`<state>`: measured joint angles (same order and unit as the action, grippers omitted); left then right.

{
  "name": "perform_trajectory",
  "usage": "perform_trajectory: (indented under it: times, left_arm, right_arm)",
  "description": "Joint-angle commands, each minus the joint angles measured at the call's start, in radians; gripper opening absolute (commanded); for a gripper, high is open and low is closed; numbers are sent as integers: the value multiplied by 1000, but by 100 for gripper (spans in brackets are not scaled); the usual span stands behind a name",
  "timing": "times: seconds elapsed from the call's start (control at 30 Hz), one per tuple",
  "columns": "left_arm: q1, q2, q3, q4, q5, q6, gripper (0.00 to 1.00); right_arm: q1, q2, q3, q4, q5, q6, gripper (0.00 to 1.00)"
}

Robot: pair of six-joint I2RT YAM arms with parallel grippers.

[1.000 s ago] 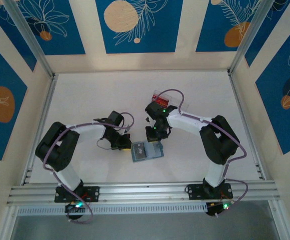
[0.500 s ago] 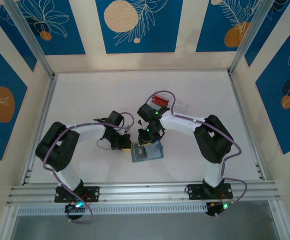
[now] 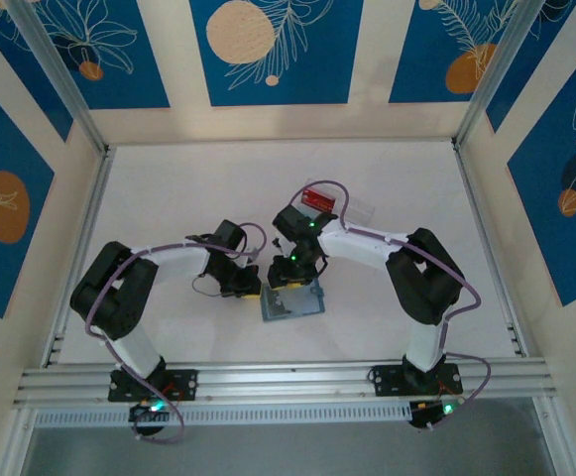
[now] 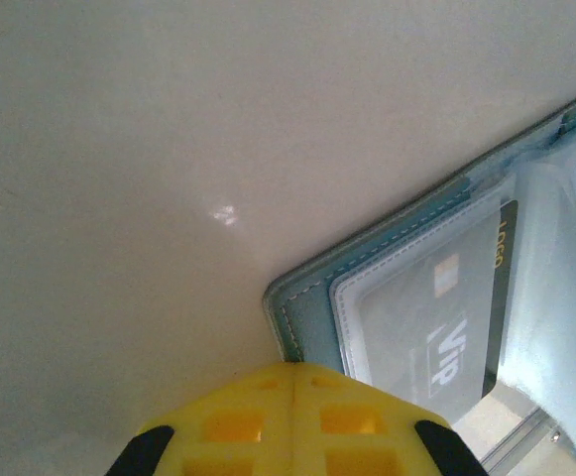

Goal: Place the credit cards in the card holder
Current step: Flip over the card slot in the card holder.

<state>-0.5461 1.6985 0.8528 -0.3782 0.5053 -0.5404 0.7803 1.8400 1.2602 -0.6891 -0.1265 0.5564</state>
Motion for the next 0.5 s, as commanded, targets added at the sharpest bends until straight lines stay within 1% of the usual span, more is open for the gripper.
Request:
perform_trajectory:
  times: [0.0,0.13,0.37,0.47]
  left_arm:
    - [-5,29,0,10,-13,3,5]
    - [-5,29,0,10,-11,2,5]
    - [-5,28,-1,13,-13,1,5]
    - [-6,28,-3,11,-12,3,5]
  right_arm:
    - [20,-25,-3,-35,29,2,52]
    - [52,-14,34,-102,161,-4,58]
    - [88,27,77,-162,261,-5,63]
    - [99,28,92,-199,323,2,68]
